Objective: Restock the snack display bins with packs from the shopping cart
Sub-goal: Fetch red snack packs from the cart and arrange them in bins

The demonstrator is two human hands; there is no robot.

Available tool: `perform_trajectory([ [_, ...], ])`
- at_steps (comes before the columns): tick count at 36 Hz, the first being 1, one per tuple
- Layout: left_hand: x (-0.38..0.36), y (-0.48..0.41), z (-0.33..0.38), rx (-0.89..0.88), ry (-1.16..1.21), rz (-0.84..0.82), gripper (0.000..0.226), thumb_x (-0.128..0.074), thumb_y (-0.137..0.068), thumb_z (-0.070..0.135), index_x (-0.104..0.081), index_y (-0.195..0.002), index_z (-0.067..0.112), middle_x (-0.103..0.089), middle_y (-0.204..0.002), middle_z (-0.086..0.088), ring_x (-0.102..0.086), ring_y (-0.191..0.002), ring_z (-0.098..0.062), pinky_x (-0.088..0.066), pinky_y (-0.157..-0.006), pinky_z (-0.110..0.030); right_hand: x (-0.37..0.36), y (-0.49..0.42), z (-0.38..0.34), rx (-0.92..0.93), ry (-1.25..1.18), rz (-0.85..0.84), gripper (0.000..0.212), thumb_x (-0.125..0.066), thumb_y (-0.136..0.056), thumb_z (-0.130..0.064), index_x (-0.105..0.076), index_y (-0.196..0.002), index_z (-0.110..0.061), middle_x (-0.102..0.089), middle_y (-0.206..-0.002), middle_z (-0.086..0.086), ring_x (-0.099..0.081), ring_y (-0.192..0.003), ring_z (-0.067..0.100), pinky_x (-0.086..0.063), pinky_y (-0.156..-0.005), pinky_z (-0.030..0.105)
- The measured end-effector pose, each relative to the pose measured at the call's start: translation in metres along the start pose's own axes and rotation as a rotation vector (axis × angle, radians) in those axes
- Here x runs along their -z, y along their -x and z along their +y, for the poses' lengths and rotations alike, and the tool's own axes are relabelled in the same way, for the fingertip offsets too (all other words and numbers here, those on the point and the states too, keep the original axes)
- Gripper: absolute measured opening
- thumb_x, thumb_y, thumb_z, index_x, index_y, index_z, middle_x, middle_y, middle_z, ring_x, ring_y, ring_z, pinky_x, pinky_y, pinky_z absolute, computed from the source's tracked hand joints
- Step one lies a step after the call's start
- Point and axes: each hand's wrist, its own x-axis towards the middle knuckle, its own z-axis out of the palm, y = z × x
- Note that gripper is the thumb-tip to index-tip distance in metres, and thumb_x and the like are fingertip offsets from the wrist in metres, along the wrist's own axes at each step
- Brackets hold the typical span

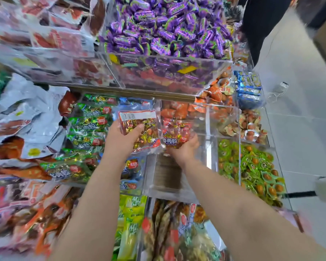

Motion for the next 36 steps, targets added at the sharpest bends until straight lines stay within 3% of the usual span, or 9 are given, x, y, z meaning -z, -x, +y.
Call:
perform_trajectory([
  [5,-0.002,-0.004,-0.002,0.027,0.056,0.033,0.063,-0.071,-0.086,0.031,-0.042,-0.141,0.021,-0.031,-0.076,0.034,-0.033,-0.064,0.019,-0.034,-0.069,-0.018,0.003,-0.018,0.007,-0.112,-0.066,-0.146,0.133,-0.090,-0.053,-0.008,0.002,-0.148,-0.023,-0.035,-0.144,0.005,-0.035,-0.134,0.023,-0.026,-0.115,0.042],
  [13,-0.001,-0.008,0.001,0.086,0.095,-0.075,0.023,-0.069,-0.087,0.032,-0.048,-0.087,0.041,-0.056,-0.070,0.040,-0.053,-0.066,0.022,-0.043,-0.064,-0.012,0.010,-0.022,-0.004,-0.212,0.116,-0.250,0.125,-0.087,-0.061,-0.037,0.001,-0.150,-0.021,-0.026,-0.153,0.008,-0.031,-0.137,0.030,-0.027,-0.113,0.047],
  [16,0.001,-0.007,0.006,0.154,0.177,-0.088,0.020,-0.061,-0.091,0.040,-0.058,-0.109,0.032,-0.064,-0.102,0.017,-0.063,-0.091,0.000,-0.050,-0.082,-0.025,0.021,-0.008,-0.008,-0.163,0.272,-0.116,0.146,-0.091,-0.054,-0.037,0.021,-0.147,-0.020,-0.003,-0.159,0.004,-0.011,-0.145,0.027,-0.017,-0.118,0.046],
  [19,0.003,-0.001,0.015,0.261,0.272,-0.089,0.040,-0.053,-0.096,0.038,-0.055,-0.129,0.016,-0.065,-0.119,-0.002,-0.062,-0.107,-0.021,-0.048,-0.096,-0.044,0.043,0.018,-0.015,0.185,0.234,0.052,0.127,-0.084,-0.064,-0.045,0.010,-0.148,-0.030,0.002,-0.158,-0.005,-0.002,-0.146,0.019,-0.010,-0.118,0.041],
  [23,-0.002,0.005,0.023,0.311,0.359,-0.198,0.026,-0.044,-0.102,0.026,-0.062,-0.106,0.008,-0.075,-0.076,-0.002,-0.073,-0.067,-0.015,-0.056,-0.050,-0.028,0.071,0.063,-0.037,0.985,0.332,0.073,0.095,-0.083,-0.067,-0.036,-0.025,-0.142,-0.030,-0.022,-0.149,-0.003,-0.017,-0.141,0.020,-0.016,-0.115,0.037],
  [26,-0.013,0.016,0.027,0.333,0.333,-0.318,0.027,-0.043,-0.102,0.025,-0.063,-0.092,0.009,-0.074,-0.072,-0.004,-0.072,-0.061,-0.016,-0.054,-0.046,-0.027,0.076,0.081,-0.049,1.169,0.438,0.044,0.067,-0.084,-0.068,-0.015,-0.055,-0.129,-0.016,-0.050,-0.137,0.010,-0.042,-0.131,0.032,-0.035,-0.107,0.051],
  [31,-0.023,0.023,0.032,0.187,0.054,-0.294,0.040,-0.039,-0.101,0.043,-0.061,-0.094,0.010,-0.068,-0.089,-0.013,-0.068,-0.075,-0.028,-0.058,-0.061,-0.038,0.096,0.087,-0.055,0.905,0.302,0.013,0.034,-0.067,-0.085,-0.006,-0.066,-0.118,-0.011,-0.067,-0.116,0.006,-0.063,-0.107,0.021,-0.050,-0.093,0.034],
  [34,-0.018,0.020,0.017,-0.324,-0.412,-0.049,0.034,-0.044,-0.098,0.044,-0.061,-0.098,0.015,-0.064,-0.090,-0.005,-0.062,-0.085,-0.028,-0.049,-0.075,-0.040,0.114,0.087,-0.058,0.613,0.181,-0.014,0.027,-0.063,-0.090,-0.017,-0.066,-0.115,-0.026,-0.067,-0.102,-0.009,-0.058,-0.090,-0.011,-0.042,-0.079,0.005],
  [36,-0.015,0.014,0.007,-0.617,-0.697,0.071,0.031,-0.052,-0.094,0.034,-0.064,-0.109,0.010,-0.063,-0.111,-0.009,-0.056,-0.109,-0.031,-0.041,-0.095,-0.041,0.126,0.085,-0.056,0.481,0.126,-0.058,0.027,-0.064,-0.089,-0.019,-0.065,-0.115,-0.025,-0.065,-0.095,-0.016,-0.057,-0.082,-0.012,-0.043,-0.075,0.008],
])
